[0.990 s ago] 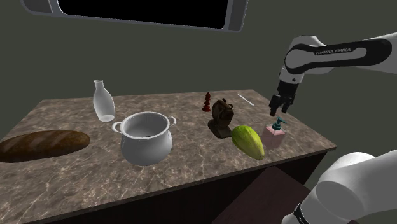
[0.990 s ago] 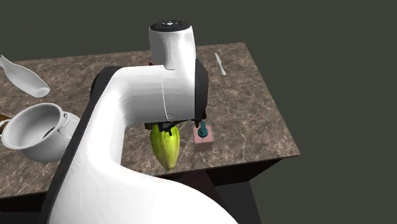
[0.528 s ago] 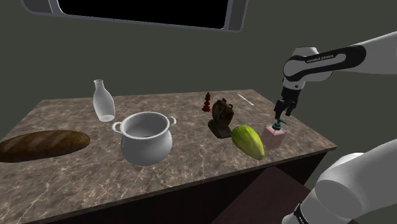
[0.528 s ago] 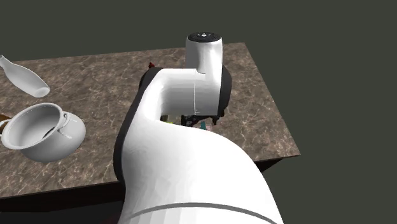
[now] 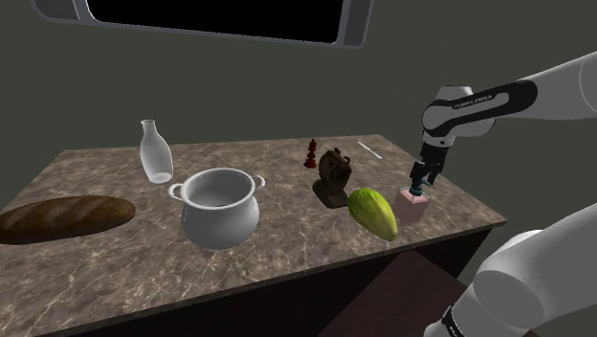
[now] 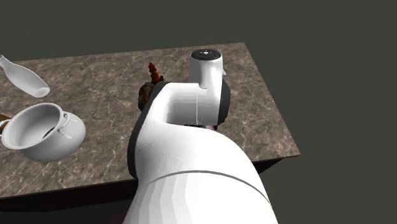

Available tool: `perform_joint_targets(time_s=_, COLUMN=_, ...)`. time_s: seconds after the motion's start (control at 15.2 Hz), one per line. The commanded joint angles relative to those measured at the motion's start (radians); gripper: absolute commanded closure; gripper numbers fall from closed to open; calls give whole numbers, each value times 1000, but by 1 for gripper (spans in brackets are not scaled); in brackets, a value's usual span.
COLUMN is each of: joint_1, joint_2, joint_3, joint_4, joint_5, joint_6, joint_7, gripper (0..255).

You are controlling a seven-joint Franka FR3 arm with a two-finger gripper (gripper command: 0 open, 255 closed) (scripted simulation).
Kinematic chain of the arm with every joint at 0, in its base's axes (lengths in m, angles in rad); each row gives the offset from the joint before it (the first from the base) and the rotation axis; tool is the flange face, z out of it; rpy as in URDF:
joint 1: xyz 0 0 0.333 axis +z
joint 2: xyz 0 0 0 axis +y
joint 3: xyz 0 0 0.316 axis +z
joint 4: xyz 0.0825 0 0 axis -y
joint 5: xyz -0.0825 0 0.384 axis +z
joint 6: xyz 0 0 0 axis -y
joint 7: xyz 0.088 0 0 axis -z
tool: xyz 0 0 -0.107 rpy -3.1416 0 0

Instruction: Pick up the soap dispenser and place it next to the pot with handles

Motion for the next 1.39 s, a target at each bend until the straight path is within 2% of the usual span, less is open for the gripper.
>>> perform_joint_targets(time_s=0.0, joint_1=0, joint_2=7, joint_3=-3, joint_4=-4, joint_5=1, joint_6=11, joint_7=-3, gripper=0)
perform_joint_targets(time_s=0.4, joint_1=0, joint_2=7, joint_3=-3, joint_4=-3, joint_5=1, joint_6=11, joint_7=-2, gripper=0)
perform_joint_targets(time_s=0.46, joint_1=0, joint_2=7, joint_3=-3, joint_4=-3, joint_5=1, joint_6=11, joint_7=-2, gripper=255)
perform_joint_targets(time_s=1.06, joint_1=0, joint_2=7, joint_3=-3, joint_4=-3, joint_5=1, joint_6=11, joint_7=-3, gripper=255)
perform_joint_targets(time_s=1.32, joint_1=-1, joint_2=-21, joint_3=10, joint_4=30, joint_5=-1, joint_6=-50, joint_7=2, gripper=255)
